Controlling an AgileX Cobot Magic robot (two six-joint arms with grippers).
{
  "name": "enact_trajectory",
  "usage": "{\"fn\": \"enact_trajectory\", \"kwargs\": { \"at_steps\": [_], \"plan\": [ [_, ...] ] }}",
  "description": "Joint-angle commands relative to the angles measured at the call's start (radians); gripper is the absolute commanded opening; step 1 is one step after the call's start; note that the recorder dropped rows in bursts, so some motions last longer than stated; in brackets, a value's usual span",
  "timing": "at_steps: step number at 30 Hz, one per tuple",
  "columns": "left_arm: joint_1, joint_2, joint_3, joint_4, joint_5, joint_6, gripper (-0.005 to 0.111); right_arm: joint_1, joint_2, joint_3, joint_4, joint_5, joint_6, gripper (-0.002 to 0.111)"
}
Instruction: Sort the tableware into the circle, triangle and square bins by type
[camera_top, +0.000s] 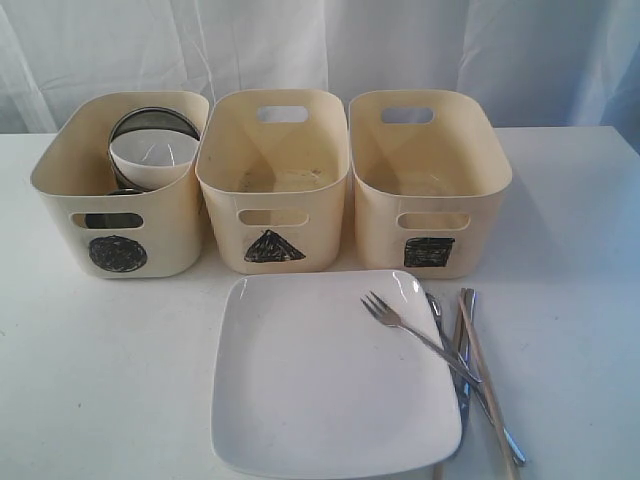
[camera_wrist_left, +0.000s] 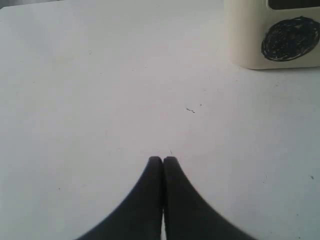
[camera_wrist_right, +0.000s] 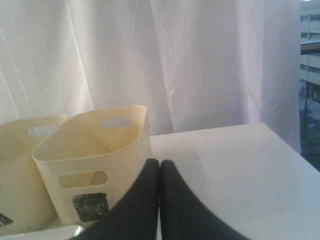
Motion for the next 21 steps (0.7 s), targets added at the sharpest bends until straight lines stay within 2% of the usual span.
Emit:
{"fn": "enact_trajectory", "kwargs": {
  "at_steps": [1,6,12,14,15,17,21],
  "plan": [
    [-0.006,-0.004,0.005,-0.012,0.000,-0.003,0.000,-0.001,-0.006,-0.086,0.026,0.070,0.169,0.000],
    [-0.006,-0.004,0.005,-0.012,0.000,-0.003,0.000,-0.001,-0.006,-0.183,0.178,0.074,0.206,0.000],
    [-0.006,-0.004,0.005,-0.012,0.000,-0.003,0.000,-0.001,-0.006,-0.278,0.185,0.062,0.206,0.000],
    [-0.006,-0.004,0.005,-0.012,0.000,-0.003,0.000,-0.001,-0.006,-0.313,0.215,-0.017,0.275,0.000],
    [-0.006,-0.004,0.005,-0.012,0.000,-0.003,0.000,-0.001,-0.006,-0.343,0.238,-0.048,0.369,0.000],
    [-0.006,-0.004,0.005,-0.012,0.000,-0.003,0.000,-0.001,-0.006,-0.387,0.240,-0.055,0.432,0.000],
    [-0.006,-0.004,0.005,-0.012,0.000,-0.003,0.000,-0.001,-0.006,-0.442,0.208,-0.155,0.425,0.000]
  ]
}}
